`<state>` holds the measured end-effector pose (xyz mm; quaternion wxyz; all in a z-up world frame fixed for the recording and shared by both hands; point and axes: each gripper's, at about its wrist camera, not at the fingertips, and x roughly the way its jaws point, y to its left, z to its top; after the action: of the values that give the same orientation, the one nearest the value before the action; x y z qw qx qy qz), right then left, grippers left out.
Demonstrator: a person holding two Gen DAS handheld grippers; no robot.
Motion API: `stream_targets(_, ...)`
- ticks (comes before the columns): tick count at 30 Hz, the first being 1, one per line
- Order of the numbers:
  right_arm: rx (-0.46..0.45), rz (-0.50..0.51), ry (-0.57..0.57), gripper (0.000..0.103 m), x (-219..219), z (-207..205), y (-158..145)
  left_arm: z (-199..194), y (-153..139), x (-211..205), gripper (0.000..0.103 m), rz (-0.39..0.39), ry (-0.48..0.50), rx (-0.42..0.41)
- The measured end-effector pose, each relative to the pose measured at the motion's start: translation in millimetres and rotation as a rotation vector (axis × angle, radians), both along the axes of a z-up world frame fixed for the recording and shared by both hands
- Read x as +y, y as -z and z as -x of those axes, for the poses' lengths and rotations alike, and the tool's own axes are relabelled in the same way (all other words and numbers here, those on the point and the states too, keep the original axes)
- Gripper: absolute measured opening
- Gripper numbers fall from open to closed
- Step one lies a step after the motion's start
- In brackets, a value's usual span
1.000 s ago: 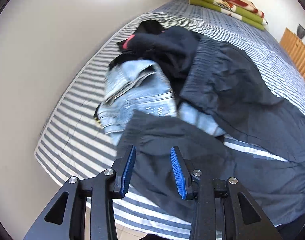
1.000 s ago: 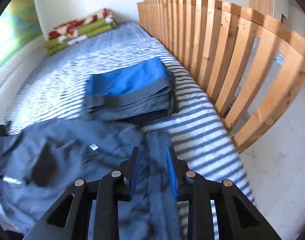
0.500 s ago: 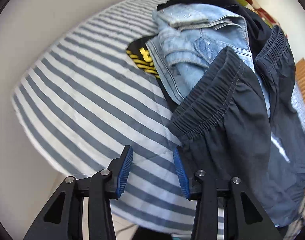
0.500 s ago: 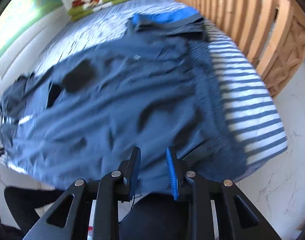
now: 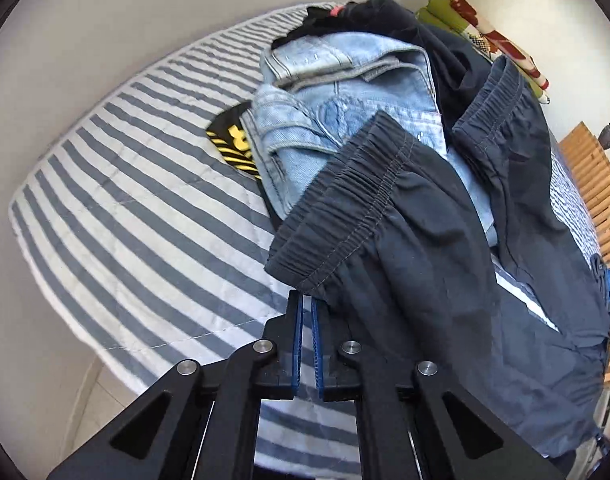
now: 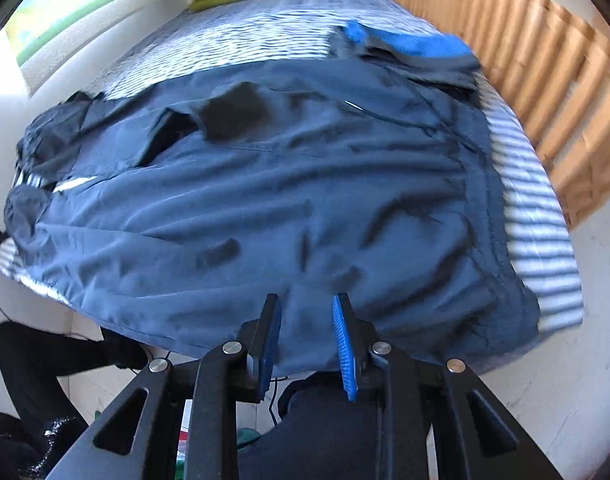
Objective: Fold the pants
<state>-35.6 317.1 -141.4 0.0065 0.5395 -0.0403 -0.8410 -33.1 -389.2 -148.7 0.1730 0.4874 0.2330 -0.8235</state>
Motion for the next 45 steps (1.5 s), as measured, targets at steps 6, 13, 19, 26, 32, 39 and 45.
stream_targets(6,0.052,-0.025,-0.232,0.024,-78,42,-18,-23,-34,-10,0.004,0.035,-0.021,0.051)
stream_targets(13,0.057,-0.008,-0.551,0.024,-213,107,-17,4,-46,-9,0.015,0.133,0.079,0.006)
stream_targets(19,0.026,-0.080,-0.717,0.024,-297,159,17,37,-50,4,0.040,0.276,0.202,-0.025)
stream_targets(26,-0.055,-0.158,-0.752,0.024,-324,196,64,68,-48,5,0.035,0.306,0.267,-0.039)
stream_targets(32,-0.061,-0.142,-0.776,0.021,-321,196,68,79,-46,20,0.010,0.346,0.311,-0.061)
stream_targets(39,-0.021,-0.117,-0.769,0.002,-313,185,55,73,-53,18,0.001,0.327,0.296,-0.048)
stream_targets(45,0.003,-0.075,-0.731,0.002,-301,184,43,69,-59,16,0.001,0.338,0.293,-0.030)
